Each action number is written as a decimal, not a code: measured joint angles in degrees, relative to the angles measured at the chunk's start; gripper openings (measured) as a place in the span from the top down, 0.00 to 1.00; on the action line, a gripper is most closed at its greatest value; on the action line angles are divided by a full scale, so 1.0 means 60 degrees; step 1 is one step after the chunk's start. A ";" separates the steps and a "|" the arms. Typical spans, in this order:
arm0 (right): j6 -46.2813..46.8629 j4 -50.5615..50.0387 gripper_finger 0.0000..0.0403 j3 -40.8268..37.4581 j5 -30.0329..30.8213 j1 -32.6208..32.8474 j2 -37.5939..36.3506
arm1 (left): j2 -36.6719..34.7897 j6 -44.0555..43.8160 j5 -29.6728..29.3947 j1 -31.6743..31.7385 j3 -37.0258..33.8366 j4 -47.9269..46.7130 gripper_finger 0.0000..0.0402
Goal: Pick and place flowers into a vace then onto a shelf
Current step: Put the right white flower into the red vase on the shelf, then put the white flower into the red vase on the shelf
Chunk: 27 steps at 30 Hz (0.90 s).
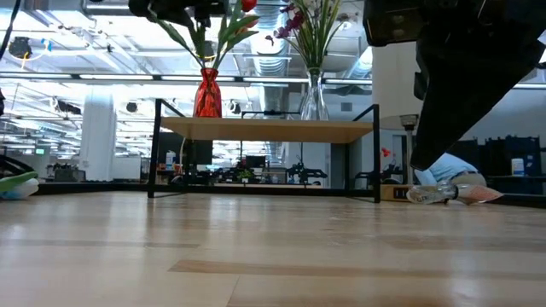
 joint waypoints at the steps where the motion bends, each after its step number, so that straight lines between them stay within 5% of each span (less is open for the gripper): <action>1: -0.0043 0.0037 0.87 0.0000 -0.0015 0.0004 0.0000 | 0.0000 -0.0003 -0.0002 0.0036 0.0000 -0.0004 0.58; 17: -0.0058 0.0187 0.87 0.0000 -0.0264 0.0142 0.0000 | -0.0187 -0.0340 -0.0857 -0.1188 0.0000 -0.1129 0.58; 22: -0.0061 0.0194 0.87 0.0000 -0.0289 0.0142 0.0000 | -0.0691 -0.2144 -0.0160 -0.1598 0.0000 -0.2678 0.58; 27: -0.0061 0.0198 0.87 0.0000 -0.0289 0.0142 0.0000 | -0.1416 -0.4304 0.1713 -0.2242 0.0000 -0.4770 0.58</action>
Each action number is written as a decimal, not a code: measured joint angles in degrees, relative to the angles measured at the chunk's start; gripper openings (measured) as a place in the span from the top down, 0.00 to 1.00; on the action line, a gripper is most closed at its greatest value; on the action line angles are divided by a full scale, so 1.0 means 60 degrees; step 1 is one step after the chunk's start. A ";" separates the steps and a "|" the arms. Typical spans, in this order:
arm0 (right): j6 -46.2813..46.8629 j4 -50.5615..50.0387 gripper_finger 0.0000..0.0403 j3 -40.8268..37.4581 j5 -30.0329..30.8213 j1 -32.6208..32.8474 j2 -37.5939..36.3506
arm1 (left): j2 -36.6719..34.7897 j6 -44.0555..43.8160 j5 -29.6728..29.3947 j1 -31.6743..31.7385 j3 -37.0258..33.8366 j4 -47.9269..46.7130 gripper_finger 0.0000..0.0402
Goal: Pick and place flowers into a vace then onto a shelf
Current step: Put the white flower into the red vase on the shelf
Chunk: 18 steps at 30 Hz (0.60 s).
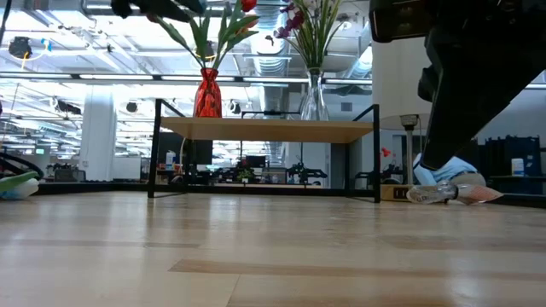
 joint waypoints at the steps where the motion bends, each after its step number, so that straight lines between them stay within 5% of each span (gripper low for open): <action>1: 0.0000 0.0007 0.87 0.0000 0.0000 0.0003 0.0000 | -0.0149 -0.0508 0.0332 -0.0138 0.0000 -0.0347 0.58; 6: -0.0007 0.0020 0.87 0.0000 -0.0001 0.0003 0.0000 | -0.0866 -0.2223 0.2671 -0.0868 0.0000 -0.1861 0.58; 12: -0.0007 0.0018 0.87 0.0000 -0.0034 0.0000 0.0000 | -0.1214 -0.5110 0.8203 -0.1118 0.0007 -0.4022 0.58; 15: -0.0013 0.0021 0.87 0.0000 -0.0305 0.0000 0.0000 | -0.0969 -0.7310 1.0227 -0.1177 0.0007 -0.5721 0.58; 18: -0.0007 0.0025 0.87 0.0000 -0.0446 0.0000 0.0000 | -0.0564 -0.9388 1.1033 -0.1389 -0.0005 -0.7166 0.58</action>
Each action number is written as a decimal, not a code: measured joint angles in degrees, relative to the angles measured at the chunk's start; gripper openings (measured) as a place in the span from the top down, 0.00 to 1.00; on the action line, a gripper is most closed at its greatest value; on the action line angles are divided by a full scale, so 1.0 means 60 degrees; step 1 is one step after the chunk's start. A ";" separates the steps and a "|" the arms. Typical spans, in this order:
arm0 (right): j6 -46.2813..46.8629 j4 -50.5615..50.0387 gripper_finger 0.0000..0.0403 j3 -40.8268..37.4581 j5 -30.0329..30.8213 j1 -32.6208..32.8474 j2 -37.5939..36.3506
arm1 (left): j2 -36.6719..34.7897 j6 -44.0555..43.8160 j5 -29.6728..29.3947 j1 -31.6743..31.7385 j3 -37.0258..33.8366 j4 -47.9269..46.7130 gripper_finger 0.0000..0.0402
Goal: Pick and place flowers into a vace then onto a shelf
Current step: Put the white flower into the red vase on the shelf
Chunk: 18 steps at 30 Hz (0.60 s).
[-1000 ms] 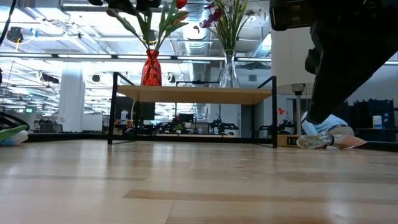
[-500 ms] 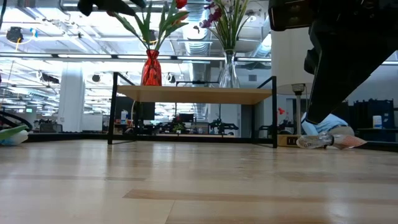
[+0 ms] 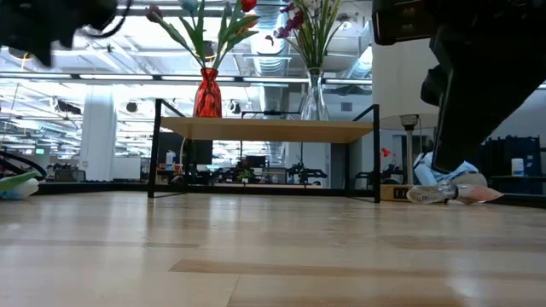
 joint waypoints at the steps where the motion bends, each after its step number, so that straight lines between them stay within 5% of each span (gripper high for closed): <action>1: 0.0003 0.0003 0.87 0.0000 -0.0021 0.0000 0.0000 | 0.0153 -0.0732 0.0018 -0.0123 0.0001 -0.0369 0.58; 6: 0.0037 0.0257 0.87 0.0000 -0.0024 -0.0018 -0.0003 | 0.0975 -0.3777 0.0074 -0.0745 0.0001 -0.1427 0.58; 18: -0.1303 0.1176 0.87 0.0004 -0.0029 -0.0151 -0.0007 | 0.2489 -0.7752 0.0210 -0.1778 -0.0699 -0.2114 0.58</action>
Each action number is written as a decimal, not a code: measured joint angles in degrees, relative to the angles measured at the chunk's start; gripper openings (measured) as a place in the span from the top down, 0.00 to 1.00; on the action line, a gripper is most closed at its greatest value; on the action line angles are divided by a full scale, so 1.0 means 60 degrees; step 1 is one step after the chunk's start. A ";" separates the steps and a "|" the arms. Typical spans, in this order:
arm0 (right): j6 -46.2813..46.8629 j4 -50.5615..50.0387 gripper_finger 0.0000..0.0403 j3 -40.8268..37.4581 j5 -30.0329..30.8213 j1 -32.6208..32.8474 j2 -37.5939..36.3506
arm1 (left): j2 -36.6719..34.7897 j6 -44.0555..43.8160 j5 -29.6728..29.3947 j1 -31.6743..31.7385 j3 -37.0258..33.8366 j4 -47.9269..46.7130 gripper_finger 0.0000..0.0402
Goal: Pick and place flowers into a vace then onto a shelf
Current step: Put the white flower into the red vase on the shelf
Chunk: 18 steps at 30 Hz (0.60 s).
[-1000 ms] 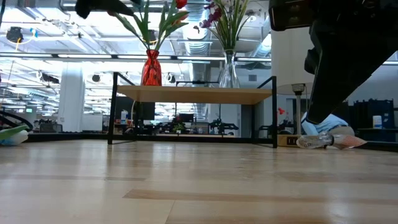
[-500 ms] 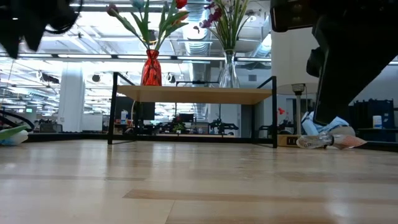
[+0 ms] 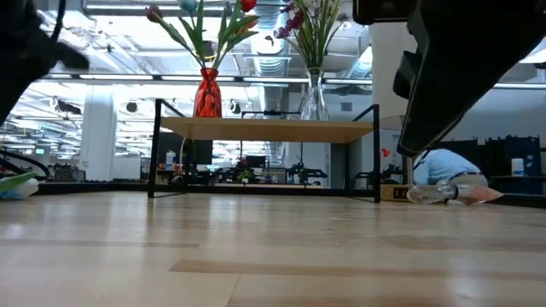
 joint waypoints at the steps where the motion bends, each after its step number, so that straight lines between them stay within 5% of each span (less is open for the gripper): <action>1: -0.0130 0.0001 0.87 0.0000 0.0002 -0.0012 0.0000 | 0.0015 -0.0274 0.0052 -0.0076 -0.0269 0.0254 0.58; 10: -0.0372 -0.0049 0.87 0.0000 -0.0027 -0.0056 0.0000 | -0.0007 -0.0438 0.0137 -0.0125 -0.2038 0.2912 0.58; 18: -0.0365 -0.0039 0.87 0.0000 -0.0035 -0.0056 0.0002 | -0.0010 -0.0489 0.0335 -0.0125 -0.2809 0.3516 0.58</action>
